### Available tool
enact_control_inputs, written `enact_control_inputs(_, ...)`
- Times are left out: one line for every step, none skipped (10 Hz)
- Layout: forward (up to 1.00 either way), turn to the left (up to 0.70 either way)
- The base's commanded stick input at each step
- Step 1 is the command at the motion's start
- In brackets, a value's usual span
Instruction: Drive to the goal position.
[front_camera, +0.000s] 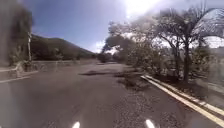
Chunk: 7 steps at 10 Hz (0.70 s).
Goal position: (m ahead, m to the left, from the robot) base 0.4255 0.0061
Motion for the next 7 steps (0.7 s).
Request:
enact_control_inputs(0.50, -0.11)
enact_control_inputs(0.50, -0.32)
enact_control_inputs(0.50, -0.50)
enact_control_inputs(0.50, -0.50)
enact_control_inputs(0.50, -0.50)
enact_control_inputs(0.50, -0.50)
enact_control_inputs(0.50, -0.50)
